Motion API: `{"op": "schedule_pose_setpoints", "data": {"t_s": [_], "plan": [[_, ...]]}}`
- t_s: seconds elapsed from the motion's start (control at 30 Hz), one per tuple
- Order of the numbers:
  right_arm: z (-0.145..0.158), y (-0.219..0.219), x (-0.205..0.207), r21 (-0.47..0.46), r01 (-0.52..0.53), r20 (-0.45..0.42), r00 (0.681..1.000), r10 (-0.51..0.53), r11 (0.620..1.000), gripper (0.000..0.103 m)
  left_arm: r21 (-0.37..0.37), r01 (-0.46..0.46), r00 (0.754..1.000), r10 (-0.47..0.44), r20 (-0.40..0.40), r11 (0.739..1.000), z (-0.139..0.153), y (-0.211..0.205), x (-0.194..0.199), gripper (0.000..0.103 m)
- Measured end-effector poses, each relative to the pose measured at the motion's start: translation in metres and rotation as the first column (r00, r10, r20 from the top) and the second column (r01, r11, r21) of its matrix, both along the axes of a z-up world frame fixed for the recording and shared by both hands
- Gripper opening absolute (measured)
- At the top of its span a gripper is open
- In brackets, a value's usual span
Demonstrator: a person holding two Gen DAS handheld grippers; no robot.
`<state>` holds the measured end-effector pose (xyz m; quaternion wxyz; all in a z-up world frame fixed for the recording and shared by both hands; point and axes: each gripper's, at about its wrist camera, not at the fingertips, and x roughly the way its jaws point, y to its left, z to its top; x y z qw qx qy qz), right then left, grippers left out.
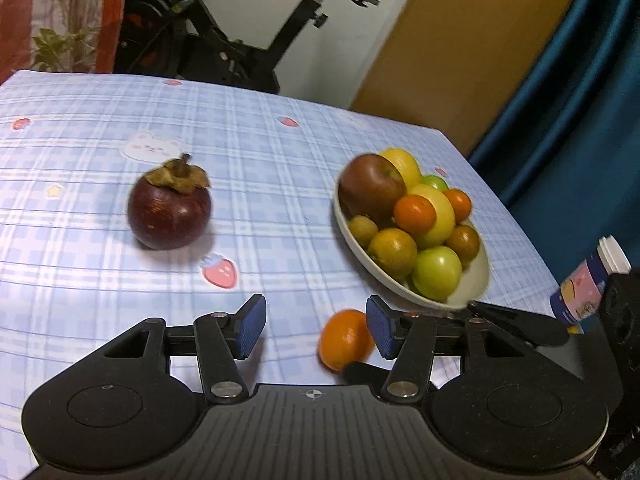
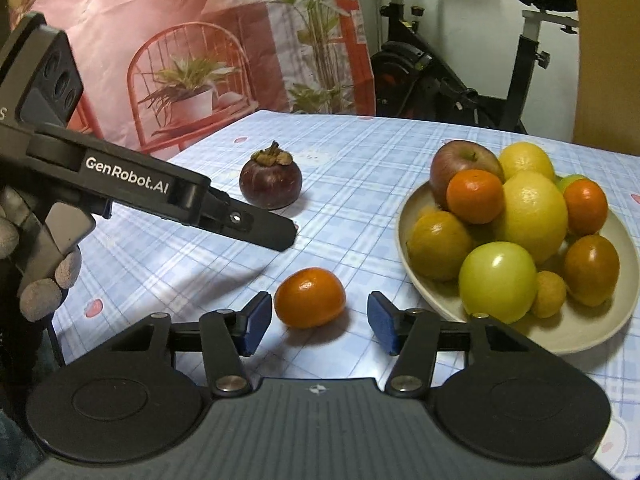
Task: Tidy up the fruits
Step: 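Withdraw both tools and move the left tool toward the last loose tangerine, then close the left tool on the loose tangerine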
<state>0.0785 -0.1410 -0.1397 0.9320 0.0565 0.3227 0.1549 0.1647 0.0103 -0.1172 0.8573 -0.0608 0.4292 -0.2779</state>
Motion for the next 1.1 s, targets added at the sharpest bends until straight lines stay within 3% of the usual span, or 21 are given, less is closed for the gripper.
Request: {"op": "schedule_pose_setpoints", "data": {"t_s": [0.43, 0.63, 0.77, 1.1], "plan": [[-0.008, 0.014, 0.011, -0.048, -0.062, -0.003, 0.998, 0.062, 0.997, 0.053, -0.011, 0.033, 0.996, -0.034, -0.085, 0.999, -0.02, -0.01, 0.002, 0.058], [-0.012, 0.014, 0.011, -0.052, -0.06, 0.001, 0.998, 0.06, 0.997, 0.049, -0.014, 0.027, 0.996, -0.028, -0.085, 1.0, -0.022, -0.01, 0.003, 0.055], [-0.012, 0.014, 0.011, -0.067, -0.065, 0.015, 0.998, 0.067, 0.996, 0.048, -0.029, 0.043, 0.995, -0.045, -0.084, 0.999, -0.022, -0.011, 0.002, 0.043], [-0.005, 0.005, 0.003, -0.035, -0.04, 0.052, 0.998, 0.042, 0.999, 0.046, -0.03, 0.076, 0.995, -0.078, -0.069, 0.997, -0.017, -0.024, -0.003, 0.043]]}}
